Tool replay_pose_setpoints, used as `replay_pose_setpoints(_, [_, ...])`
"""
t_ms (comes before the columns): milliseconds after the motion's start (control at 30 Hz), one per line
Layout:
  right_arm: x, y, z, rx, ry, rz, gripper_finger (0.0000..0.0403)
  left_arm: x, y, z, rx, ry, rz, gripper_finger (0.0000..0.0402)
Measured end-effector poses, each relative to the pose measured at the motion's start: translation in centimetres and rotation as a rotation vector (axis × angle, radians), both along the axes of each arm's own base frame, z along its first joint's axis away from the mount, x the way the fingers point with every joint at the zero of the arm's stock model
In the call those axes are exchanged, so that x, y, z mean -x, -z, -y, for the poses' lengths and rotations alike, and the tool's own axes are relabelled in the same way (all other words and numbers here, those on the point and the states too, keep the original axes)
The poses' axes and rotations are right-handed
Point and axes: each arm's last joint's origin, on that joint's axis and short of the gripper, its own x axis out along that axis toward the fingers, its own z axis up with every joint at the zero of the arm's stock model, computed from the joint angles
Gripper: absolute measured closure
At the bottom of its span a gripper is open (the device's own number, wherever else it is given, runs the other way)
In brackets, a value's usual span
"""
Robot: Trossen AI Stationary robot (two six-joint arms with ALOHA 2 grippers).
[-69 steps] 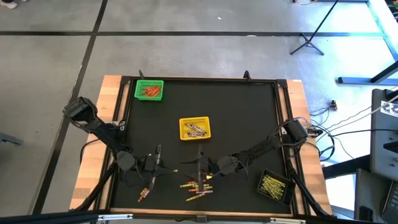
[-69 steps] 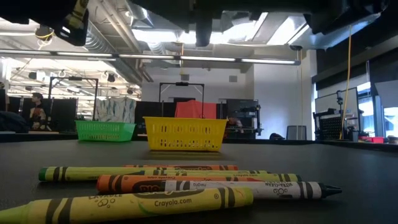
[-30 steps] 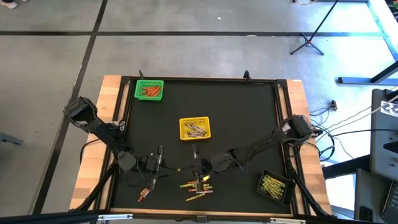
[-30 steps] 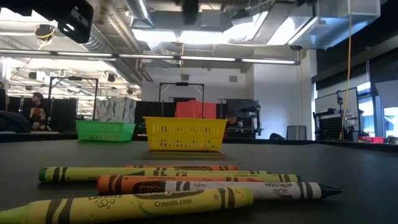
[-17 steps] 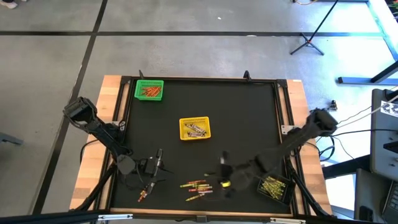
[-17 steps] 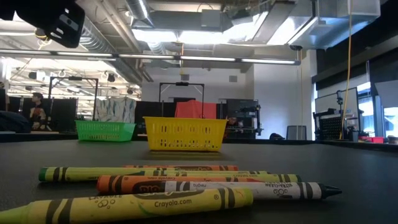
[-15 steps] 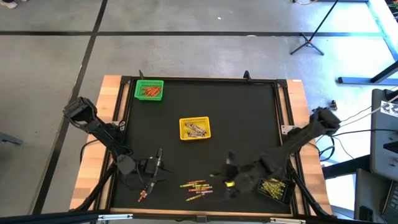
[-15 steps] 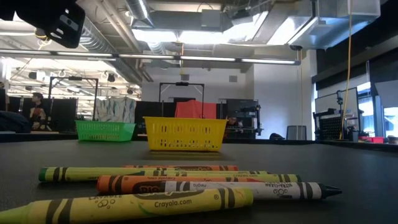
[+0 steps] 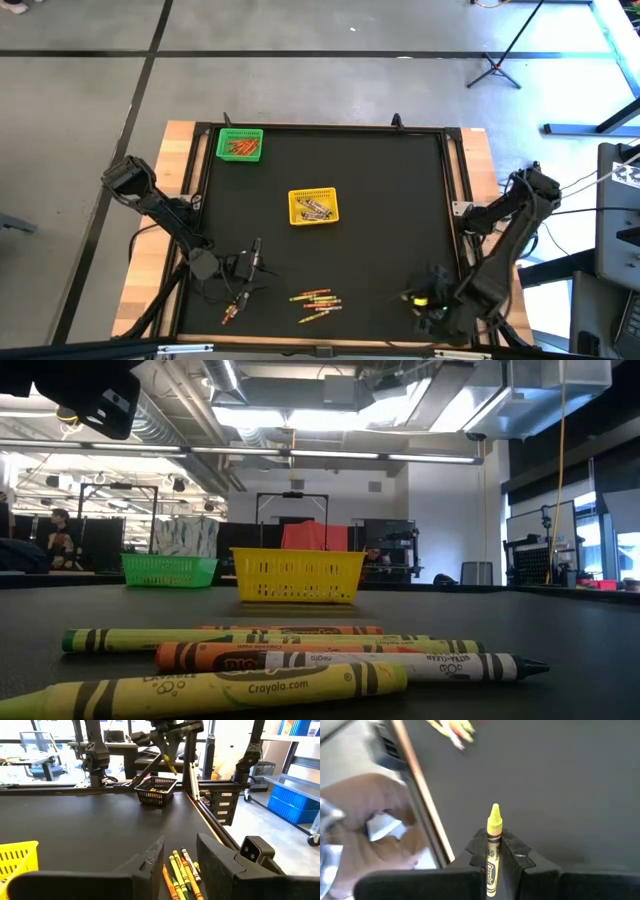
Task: Sort crayons
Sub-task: Put the green crayon into the black bin
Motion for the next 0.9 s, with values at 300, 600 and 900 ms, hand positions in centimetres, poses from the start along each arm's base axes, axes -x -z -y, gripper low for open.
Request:
replay_pose_setpoints(300, [5.0, 2.5, 0.2, 0.074, 0.15, -0.252, 0.0376, 0.0, 0.0, 0.0, 0.001, 0.0, 0.0, 0.0301])
replay_pose_setpoints(600, [6.7, 7.2, 1.2, 0.078, 0.168, -0.399, 0.0375, 0.0, 0.0, 0.0, 0.0, 0.0, 0.0, 0.0301])
replay_pose_setpoints(900, [7.2, 9.0, 1.9, 0.08, 0.19, -0.451, 0.0338, 0.0, -0.2, 0.0, 0.017, -0.002, 0.017, 0.0301])
